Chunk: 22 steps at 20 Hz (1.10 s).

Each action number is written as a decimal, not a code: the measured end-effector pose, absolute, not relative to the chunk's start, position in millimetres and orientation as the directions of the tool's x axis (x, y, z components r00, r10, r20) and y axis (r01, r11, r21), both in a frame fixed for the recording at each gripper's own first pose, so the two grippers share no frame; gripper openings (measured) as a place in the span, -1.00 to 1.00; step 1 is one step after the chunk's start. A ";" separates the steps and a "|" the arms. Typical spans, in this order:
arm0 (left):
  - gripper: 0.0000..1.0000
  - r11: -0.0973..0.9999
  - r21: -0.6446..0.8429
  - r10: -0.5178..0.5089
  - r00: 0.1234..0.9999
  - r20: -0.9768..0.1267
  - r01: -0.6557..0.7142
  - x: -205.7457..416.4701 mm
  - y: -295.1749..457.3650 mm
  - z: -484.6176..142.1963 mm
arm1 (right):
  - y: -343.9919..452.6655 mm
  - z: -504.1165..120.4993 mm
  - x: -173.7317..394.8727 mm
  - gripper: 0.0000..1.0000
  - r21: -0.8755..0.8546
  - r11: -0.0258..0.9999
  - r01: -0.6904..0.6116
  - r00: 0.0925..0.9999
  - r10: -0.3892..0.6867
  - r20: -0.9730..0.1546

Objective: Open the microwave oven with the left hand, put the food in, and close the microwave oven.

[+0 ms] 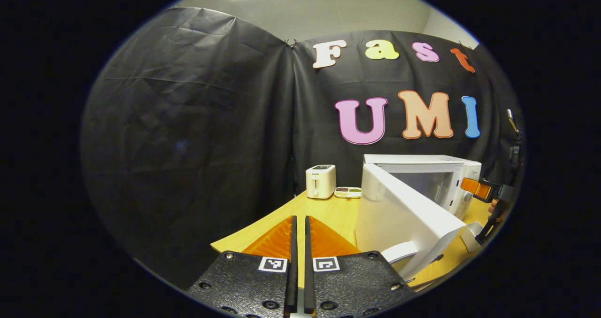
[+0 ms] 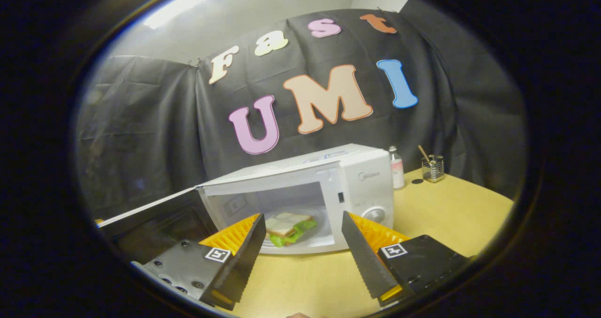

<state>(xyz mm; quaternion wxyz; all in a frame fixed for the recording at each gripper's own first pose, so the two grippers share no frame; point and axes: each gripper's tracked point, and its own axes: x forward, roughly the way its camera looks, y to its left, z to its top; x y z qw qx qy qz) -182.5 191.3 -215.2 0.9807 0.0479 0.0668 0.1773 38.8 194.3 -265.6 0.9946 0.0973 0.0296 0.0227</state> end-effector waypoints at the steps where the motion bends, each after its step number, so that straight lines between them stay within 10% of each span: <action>1: -0.88 0.939 0.116 0.336 0.935 -0.115 -0.324 -182.8 183.8 -215.1 | 185.0 -262.6 30.1 0.82 0.186 0.982 -0.028 0.998 0.038 -0.052; 22: -0.97 0.993 0.046 0.116 0.987 -0.109 -0.111 -180.5 64.1 -233.6 | 35.6 -265.7 -105.3 0.83 0.230 0.954 0.190 0.982 -0.184 -0.048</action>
